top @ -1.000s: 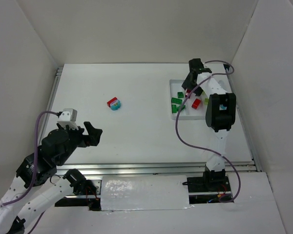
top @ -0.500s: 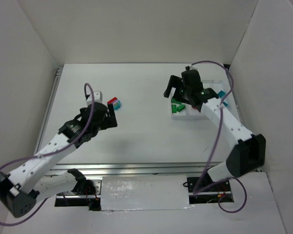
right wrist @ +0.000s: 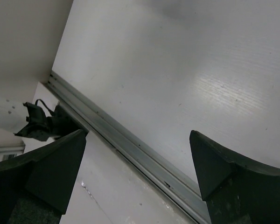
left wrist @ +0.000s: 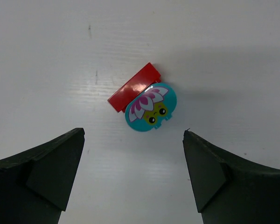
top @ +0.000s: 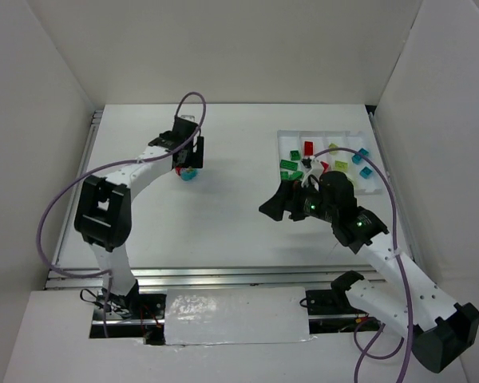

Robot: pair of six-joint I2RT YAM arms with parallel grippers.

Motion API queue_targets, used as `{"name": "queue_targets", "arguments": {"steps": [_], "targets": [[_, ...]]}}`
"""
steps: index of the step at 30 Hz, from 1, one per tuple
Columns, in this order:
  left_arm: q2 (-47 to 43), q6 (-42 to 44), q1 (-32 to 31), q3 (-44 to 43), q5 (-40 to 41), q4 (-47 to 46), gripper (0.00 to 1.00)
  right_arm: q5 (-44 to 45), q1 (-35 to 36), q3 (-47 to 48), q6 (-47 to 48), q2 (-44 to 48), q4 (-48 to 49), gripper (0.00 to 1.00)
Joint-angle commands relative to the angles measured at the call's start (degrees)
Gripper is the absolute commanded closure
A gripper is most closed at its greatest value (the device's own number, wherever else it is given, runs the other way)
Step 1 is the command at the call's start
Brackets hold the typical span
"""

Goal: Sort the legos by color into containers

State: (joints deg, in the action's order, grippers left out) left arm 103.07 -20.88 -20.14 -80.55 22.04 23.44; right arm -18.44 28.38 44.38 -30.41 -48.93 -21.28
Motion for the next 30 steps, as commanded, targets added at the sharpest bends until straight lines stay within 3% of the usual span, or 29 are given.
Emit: {"name": "queue_targets", "arguments": {"steps": [1, 4, 5, 6, 13, 21, 30], "targets": [[5.4, 13.2, 1.6, -4.5, -5.6, -2.0, 0.00, -4.9, 0.9, -1.6, 1.1, 2.2, 2.6, 0.00], [7.3, 23.2, 2.6, -5.2, -16.0, -1.9, 0.00, -8.2, 1.1, -4.0, 0.6, 3.3, 4.9, 0.00], [7.0, 25.6, 2.7, -4.3, -15.8, -2.9, 0.01, -9.0, 1.1, -4.5, 0.4, 3.7, 5.5, 0.00], [5.9, 26.3, 3.2, -2.6, -15.1, -5.1, 0.00, -9.9, 1.2, -5.1, 0.4, 3.8, 6.0, 0.01], [8.1, 32.6, 7.4, -1.6, -30.4, -5.5, 0.01, -12.5, 1.4, -6.3, 1.8, 4.7, 6.2, 0.01], [11.7, 34.0, 7.6, -0.3, -25.8, -9.9, 0.01, -13.3, 1.5, -6.1, 3.7, 7.6, 3.2, 0.00], [18.7, 33.3, 7.7, -6.6, -28.7, -3.6, 0.01, -13.9, 1.8, -7.3, 3.3, 9.5, 3.8, 0.00]]}}
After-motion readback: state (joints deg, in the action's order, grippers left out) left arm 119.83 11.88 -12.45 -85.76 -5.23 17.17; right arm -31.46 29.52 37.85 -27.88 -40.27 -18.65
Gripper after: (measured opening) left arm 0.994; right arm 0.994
